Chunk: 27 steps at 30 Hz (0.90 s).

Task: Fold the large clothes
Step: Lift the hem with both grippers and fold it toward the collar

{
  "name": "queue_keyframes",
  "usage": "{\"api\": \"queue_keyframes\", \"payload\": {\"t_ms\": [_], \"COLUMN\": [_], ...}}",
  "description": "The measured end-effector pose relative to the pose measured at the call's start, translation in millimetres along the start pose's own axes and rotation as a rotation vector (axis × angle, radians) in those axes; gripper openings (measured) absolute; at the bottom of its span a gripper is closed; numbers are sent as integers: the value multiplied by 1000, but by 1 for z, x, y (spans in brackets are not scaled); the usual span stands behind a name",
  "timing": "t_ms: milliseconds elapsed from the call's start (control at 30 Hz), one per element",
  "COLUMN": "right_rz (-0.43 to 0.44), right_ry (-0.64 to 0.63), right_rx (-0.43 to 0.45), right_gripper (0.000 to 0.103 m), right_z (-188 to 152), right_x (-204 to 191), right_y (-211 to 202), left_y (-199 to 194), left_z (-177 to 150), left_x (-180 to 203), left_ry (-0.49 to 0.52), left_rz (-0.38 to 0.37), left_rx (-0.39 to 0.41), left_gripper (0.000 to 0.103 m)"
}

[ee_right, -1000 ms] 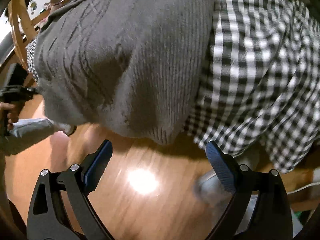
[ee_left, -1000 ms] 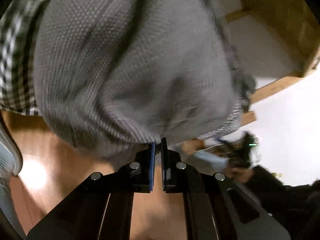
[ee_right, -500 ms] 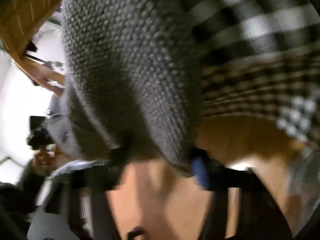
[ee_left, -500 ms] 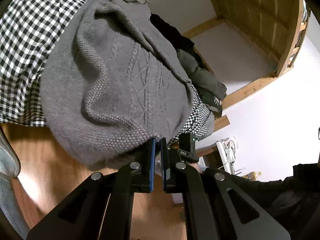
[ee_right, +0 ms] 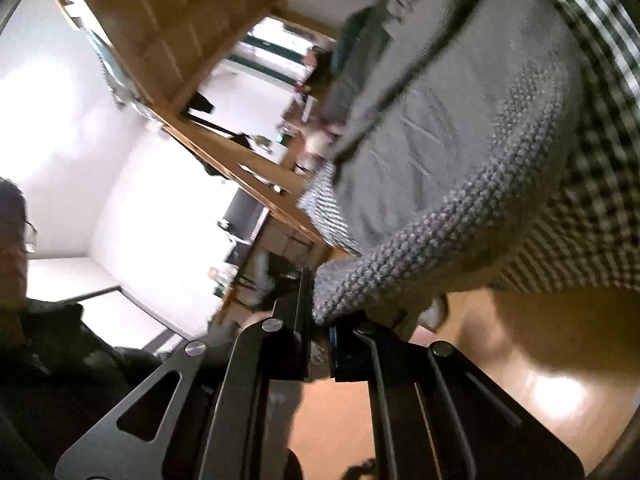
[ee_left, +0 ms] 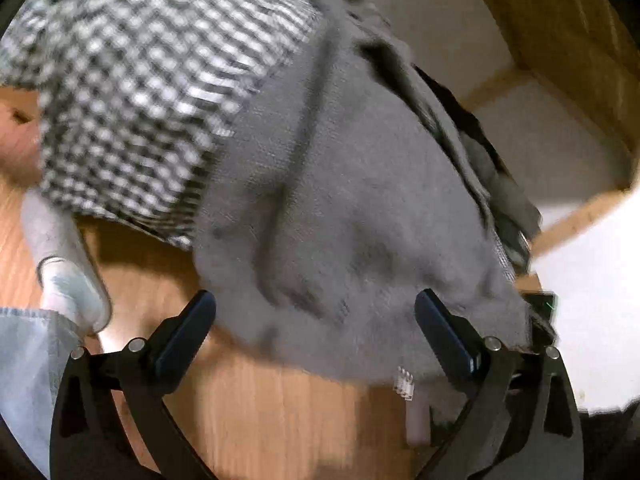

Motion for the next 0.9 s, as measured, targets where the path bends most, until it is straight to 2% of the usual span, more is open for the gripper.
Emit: {"api": "queue_keyframes", "payload": {"t_ms": [100,167,200,267,333,400,533,567,633,700,733,767,800,900], "right_rz": [64,95,113,122,132,144,153,153,144,141,142,141,135,122], "right_ry": [-15,-26,-28,-52,-65,-71,-68,-64,-63,-56,-53,-51,-50,-52], "right_rx": [23,43,52,54,60,65,75,76,68,62,63,63,63,60], "right_gripper": [7,7,7,7,7,7,7,7,7,7,7,7,7,7], "right_z": [10,22,30,40,48,56,62,60,55,52,51,52,51,52], "right_x": [-25,-36,-41,-53,-63,-72,-75,-72,-72,-72,-69,-69,-67,-65], "right_y": [3,5,6,6,5,9,10,10,12,13,12,12,11,8], "left_y": [9,20,28,36,38,40,49,57,68,76,79,82,83,69], "left_z": [-9,-21,-30,-40,-42,-39,-32,-34,-40,-52,-58,-62,-66,-57], "left_x": [-26,-46,-62,-89,-107,-120,-126,-123,-106,-82,-73,-68,-65,-61], "left_ry": [-42,-85,-154,-328,-463,-537,-480,-505,-501,-430,-397,-377,-363,-311], "left_rz": [8,46,58,25,-46,-142,-280,-369,-487,-549,-547,-536,-521,-484], "left_rx": [36,17,5,7,-6,-21,-70,-103,-181,-276,-317,-349,-371,-337], "left_gripper": [98,98,98,98,97,97,97,97,97,96,89,38,11,11]}}
Point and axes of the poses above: each gripper's, at about its wrist camera, not at the fingertips, and y roughly the way its jaws point, x to its right, z to its top, the point moved 4 cm from there along y, roughly the way its jaws point, and after that the axes turned 15 degrees about x, right-handed, at the moved point
